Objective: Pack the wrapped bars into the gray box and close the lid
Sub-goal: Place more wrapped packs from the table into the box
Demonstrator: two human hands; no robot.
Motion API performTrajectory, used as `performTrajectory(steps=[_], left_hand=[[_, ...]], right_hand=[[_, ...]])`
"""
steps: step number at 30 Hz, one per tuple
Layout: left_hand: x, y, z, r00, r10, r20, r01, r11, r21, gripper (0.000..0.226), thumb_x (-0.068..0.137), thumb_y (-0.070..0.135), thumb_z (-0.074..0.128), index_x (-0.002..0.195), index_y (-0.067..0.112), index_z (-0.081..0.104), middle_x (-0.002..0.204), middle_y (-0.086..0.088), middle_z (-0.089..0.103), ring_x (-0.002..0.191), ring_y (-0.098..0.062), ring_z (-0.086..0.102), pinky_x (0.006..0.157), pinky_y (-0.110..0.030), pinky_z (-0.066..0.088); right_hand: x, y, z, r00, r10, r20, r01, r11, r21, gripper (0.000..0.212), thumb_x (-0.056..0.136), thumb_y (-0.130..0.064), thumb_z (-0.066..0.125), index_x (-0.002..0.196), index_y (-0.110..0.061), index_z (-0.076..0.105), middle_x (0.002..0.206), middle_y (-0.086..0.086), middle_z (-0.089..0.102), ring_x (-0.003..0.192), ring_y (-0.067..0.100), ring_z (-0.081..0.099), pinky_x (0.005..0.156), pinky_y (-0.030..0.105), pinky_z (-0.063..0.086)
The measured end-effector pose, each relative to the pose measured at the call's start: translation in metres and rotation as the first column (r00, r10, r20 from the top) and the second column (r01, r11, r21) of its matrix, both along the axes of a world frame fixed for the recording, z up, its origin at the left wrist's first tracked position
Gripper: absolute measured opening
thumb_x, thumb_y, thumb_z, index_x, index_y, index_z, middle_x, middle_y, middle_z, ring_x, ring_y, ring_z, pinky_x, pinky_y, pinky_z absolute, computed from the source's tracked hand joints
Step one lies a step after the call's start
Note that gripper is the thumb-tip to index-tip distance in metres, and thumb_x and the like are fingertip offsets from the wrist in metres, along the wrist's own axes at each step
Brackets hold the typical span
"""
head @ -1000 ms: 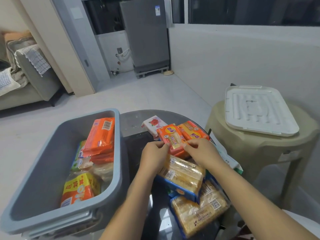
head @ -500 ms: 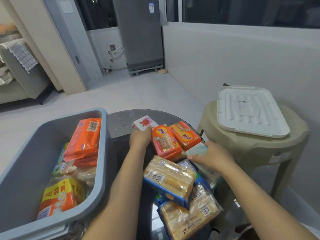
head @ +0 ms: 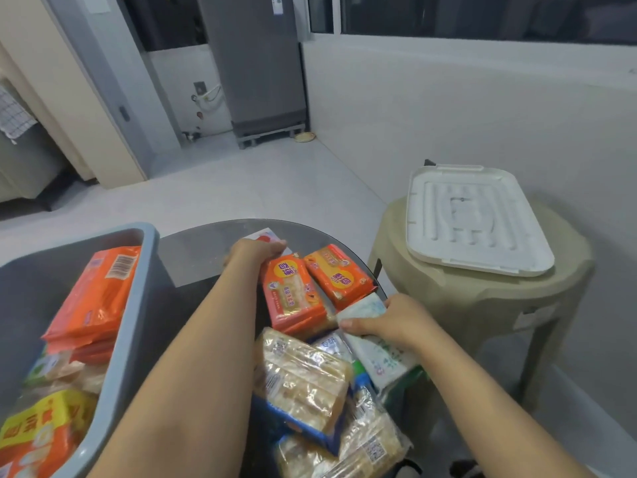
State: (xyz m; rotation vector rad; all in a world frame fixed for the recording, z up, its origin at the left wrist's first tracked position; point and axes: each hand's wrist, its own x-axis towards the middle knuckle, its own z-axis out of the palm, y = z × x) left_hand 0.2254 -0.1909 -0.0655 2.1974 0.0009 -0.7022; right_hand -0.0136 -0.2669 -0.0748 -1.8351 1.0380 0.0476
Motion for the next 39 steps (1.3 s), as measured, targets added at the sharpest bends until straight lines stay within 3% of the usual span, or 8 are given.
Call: performTrajectory(steps=[9,13,16,20,25,28,31,39], left_hand=[[0.004,-0.015,0.012,0.993,-0.113,-0.045,0.118,0.984,0.134,0.056,0.073,0.047,0.075,0.108,0.011,0.051,0.084,-0.011,0.066,0.064,-0.023,0.063,0.052,-0.038,0.045],[0.006,-0.021,0.011,0.988,-0.154,0.013,0.148,0.964,0.219,0.073,0.073,0.050,0.073,0.126,0.009,0.046,0.120,-0.013,0.064,0.110,-0.029,0.061,0.092,-0.047,0.050],[0.004,-0.028,0.012,0.975,-0.175,0.134,0.141,0.963,0.231,0.078,0.071,0.042,0.076,0.131,0.007,0.041,0.124,-0.015,0.060,0.112,-0.030,0.060,0.091,-0.040,0.050],[-0.002,-0.037,0.009,0.965,-0.118,0.233,0.106,0.992,0.061,0.091,0.067,0.020,0.082,0.139,0.009,0.027,0.129,-0.015,0.052,0.113,-0.031,0.057,0.078,-0.032,0.044],[-0.005,-0.028,0.007,0.983,0.020,0.181,0.012,0.985,-0.175,0.070,0.070,0.015,0.081,0.130,0.007,0.045,0.121,-0.018,0.061,0.106,-0.034,0.063,0.087,-0.042,0.053],[-0.017,-0.021,0.016,0.958,0.147,0.245,-0.038,0.916,-0.399,0.053,0.076,0.017,0.076,0.122,0.004,0.055,0.115,-0.017,0.066,0.099,-0.034,0.067,0.082,-0.044,0.057],[-0.045,-0.011,0.038,0.937,0.245,0.248,-0.054,0.805,-0.591,0.038,0.083,0.023,0.069,0.116,0.013,0.055,0.109,-0.009,0.066,0.091,-0.026,0.067,0.061,-0.031,0.055],[-0.133,0.049,0.065,0.977,0.083,0.198,0.076,0.726,-0.684,0.029,0.094,0.031,0.054,0.117,0.015,0.058,0.105,-0.012,0.070,0.088,-0.026,0.071,0.074,-0.041,0.061]], right_hand=[[-0.004,0.000,0.006,0.979,-0.087,0.184,0.072,0.994,0.086,0.034,0.072,-0.039,0.076,0.087,-0.018,0.054,0.079,-0.002,0.068,0.066,0.011,0.065,0.050,0.023,0.045],[-0.007,0.003,0.009,0.949,-0.157,0.273,0.141,0.987,0.079,0.035,0.072,-0.037,0.076,0.091,-0.019,0.054,0.084,-0.002,0.066,0.071,0.012,0.065,0.052,0.024,0.045],[-0.007,0.005,0.012,0.928,-0.191,0.319,0.174,0.981,0.081,0.038,0.072,-0.037,0.076,0.095,-0.017,0.054,0.090,0.001,0.066,0.076,0.014,0.065,0.057,0.027,0.047],[-0.007,0.004,0.016,0.905,-0.215,0.368,0.199,0.977,0.082,0.038,0.071,-0.038,0.076,0.095,-0.018,0.054,0.090,-0.001,0.064,0.075,0.012,0.063,0.057,0.026,0.047],[-0.009,0.001,0.024,0.841,-0.289,0.456,0.272,0.957,0.104,0.037,0.069,-0.040,0.078,0.093,-0.020,0.060,0.085,-0.001,0.068,0.071,0.014,0.067,0.061,0.032,0.056],[-0.011,0.001,0.029,0.806,-0.318,0.500,0.255,0.948,0.191,0.036,0.068,-0.044,0.077,0.092,-0.021,0.062,0.078,0.000,0.073,0.065,0.017,0.071,0.058,0.034,0.059],[-0.010,0.005,0.035,0.762,-0.335,0.554,0.204,0.936,0.285,0.038,0.068,-0.044,0.076,0.092,-0.017,0.066,0.074,0.002,0.075,0.063,0.019,0.073,0.055,0.032,0.056],[-0.018,0.024,0.059,0.606,-0.451,0.656,0.075,0.853,0.517,0.049,0.053,-0.048,0.074,0.084,-0.010,0.068,0.074,0.005,0.074,0.064,0.021,0.072,0.052,0.031,0.054]])
